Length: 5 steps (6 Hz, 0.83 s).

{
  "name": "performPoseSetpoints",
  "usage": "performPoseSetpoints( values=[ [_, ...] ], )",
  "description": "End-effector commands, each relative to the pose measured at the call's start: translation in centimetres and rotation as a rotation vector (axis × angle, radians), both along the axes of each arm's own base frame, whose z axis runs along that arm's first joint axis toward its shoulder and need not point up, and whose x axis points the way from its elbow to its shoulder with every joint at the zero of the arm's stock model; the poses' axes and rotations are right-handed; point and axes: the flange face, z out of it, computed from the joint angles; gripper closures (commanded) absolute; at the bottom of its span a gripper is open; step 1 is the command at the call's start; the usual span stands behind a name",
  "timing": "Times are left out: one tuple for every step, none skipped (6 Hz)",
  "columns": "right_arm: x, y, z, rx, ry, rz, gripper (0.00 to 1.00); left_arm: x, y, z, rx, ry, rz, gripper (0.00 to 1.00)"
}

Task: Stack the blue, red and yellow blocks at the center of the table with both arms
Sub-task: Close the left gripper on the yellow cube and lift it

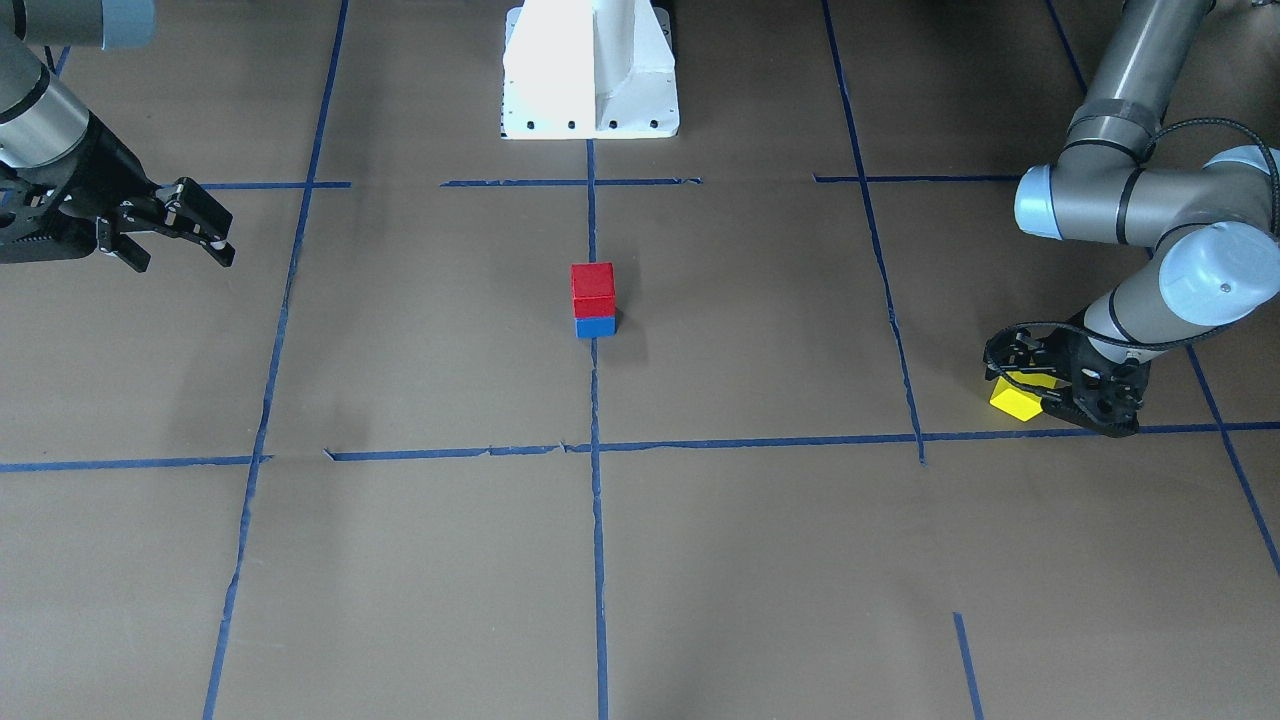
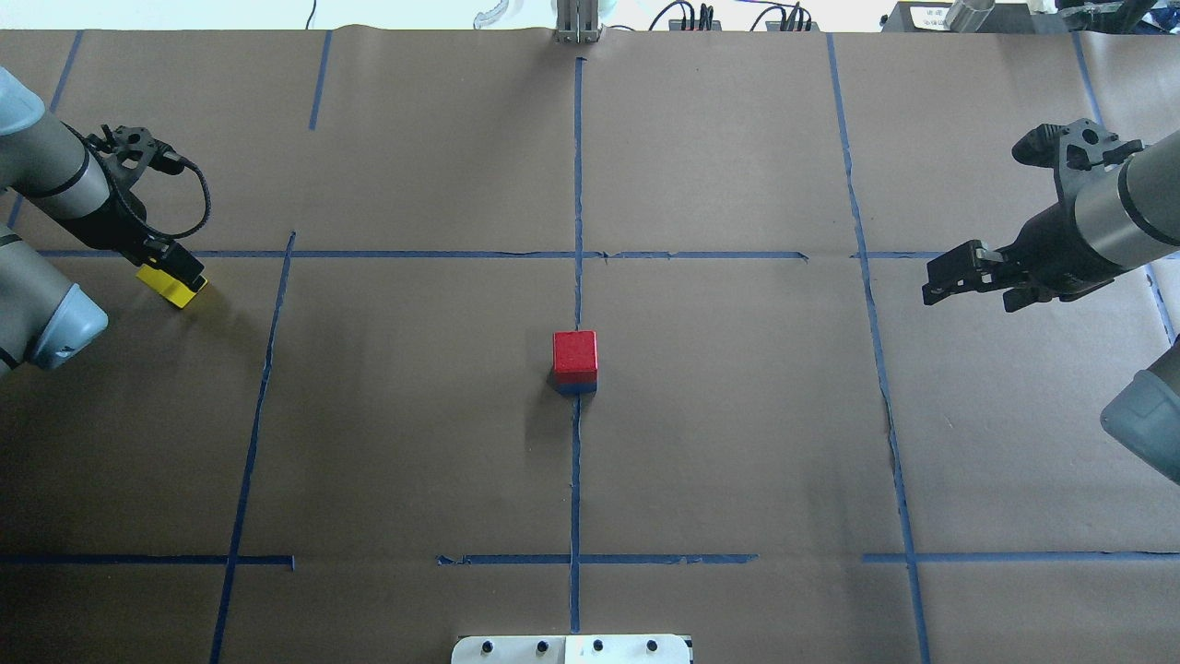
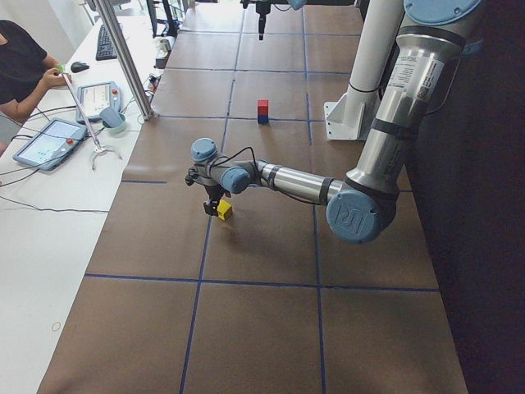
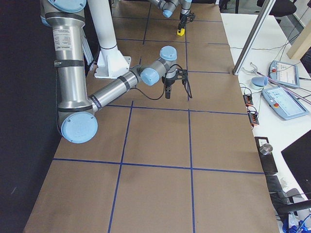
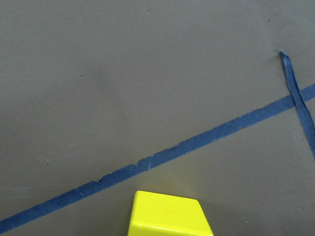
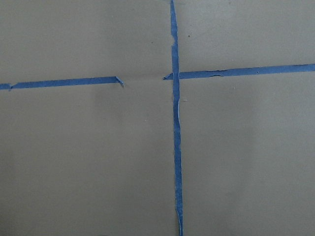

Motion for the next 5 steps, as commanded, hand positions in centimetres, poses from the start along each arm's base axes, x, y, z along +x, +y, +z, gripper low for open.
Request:
performPoseSetpoints(
  values=[
    [0.0,0.0,0.0,0.000,0.000,-0.001,0.00,0.4,0.2,0.4,-0.005,-0.005,0.007,0.12],
    [-0.1,0.0,-0.1,0.000,-0.001,0.000,0.00,0.5,0.2,0.5,-0.002,-0.008,0.009,0.24],
    [-0.1,0.0,-0.1,0.000,-0.003,-0.001,0.00,0.5,0.2,0.5,-0.001,-0.011,0.009,0.48],
    [0.0,0.0,-0.3,0.003,-0.005,0.000,0.00,0.3,0.2,0.2,-0.007,-0.011,-0.007,0.77],
    [-0.1,0.0,-0.4,0.004,-0.006,0.000,0.00,0.3,0.0,-2.0,-0.012,-0.006,-0.060,0.96]
  ],
)
